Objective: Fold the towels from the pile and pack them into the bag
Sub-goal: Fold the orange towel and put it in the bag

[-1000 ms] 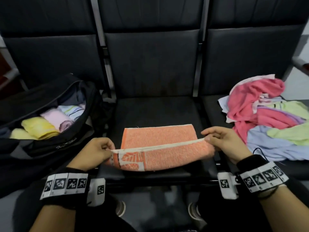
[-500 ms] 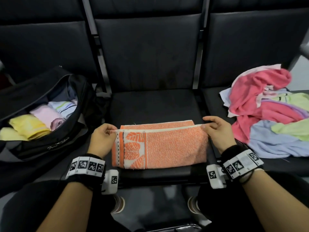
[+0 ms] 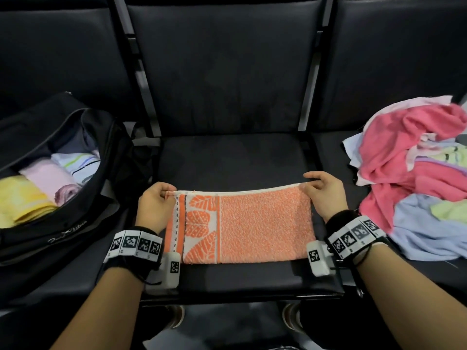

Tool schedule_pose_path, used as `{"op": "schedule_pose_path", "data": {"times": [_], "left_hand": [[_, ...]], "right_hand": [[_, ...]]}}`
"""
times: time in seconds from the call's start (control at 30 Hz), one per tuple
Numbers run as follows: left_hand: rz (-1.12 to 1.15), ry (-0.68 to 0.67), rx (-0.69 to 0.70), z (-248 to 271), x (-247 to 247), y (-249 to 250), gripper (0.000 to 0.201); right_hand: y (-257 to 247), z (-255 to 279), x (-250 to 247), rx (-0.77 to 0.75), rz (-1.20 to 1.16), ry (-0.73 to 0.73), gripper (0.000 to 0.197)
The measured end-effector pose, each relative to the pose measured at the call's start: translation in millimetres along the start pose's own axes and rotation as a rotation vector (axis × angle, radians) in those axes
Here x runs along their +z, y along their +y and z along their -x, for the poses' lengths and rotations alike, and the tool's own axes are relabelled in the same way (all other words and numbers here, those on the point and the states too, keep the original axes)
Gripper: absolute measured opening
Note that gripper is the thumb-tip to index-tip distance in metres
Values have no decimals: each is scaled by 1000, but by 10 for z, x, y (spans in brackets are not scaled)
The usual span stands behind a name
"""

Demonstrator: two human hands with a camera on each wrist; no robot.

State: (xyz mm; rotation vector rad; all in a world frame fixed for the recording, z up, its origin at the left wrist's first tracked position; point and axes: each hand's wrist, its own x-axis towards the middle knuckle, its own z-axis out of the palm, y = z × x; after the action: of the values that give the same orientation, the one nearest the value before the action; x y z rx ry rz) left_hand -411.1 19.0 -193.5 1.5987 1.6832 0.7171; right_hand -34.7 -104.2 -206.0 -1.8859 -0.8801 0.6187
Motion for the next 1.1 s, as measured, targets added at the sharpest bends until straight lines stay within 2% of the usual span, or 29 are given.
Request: {"op": "schedule_pose_path", "data": {"times": [0.13,0.2,0.27,0.37,0.5,0.63,0.73,0.9,1.0,1.1], "left_hand": [[8,-4,-39,-80,116,-112,16],[14,-35,-77,-31,149,-198,32],[-2,-62,-79,53,133,-281,34],[-76,-125,-98,220,73,-356,22],[-186,-210,-47,434,57,-362,21],[-241,-186,-18,644,72,-360,33],[-252,-202,2,816,88,-402,32],[-241,-274,-3,952,136,-383,28],[-220,-275,-2,965,110,-363,27],[-184,-182,41,931,72,-310,25]], "right_hand": [[88,-70,63,44,147,-47,27],[176,-12,53,103,241,-83,35],[290,114,25,120,347,-104,37],[407,358,17,139,410,-145,28],[316,527,85,157,431,-212,19],[213,619,33,229,193,-234,17],[149,683,-168,273,25,-226,17],[104,787,-413,329,-39,-166,19],[-67,863,-391,298,-65,-188,19],[-394,934,-271,190,-73,-245,19]]}}
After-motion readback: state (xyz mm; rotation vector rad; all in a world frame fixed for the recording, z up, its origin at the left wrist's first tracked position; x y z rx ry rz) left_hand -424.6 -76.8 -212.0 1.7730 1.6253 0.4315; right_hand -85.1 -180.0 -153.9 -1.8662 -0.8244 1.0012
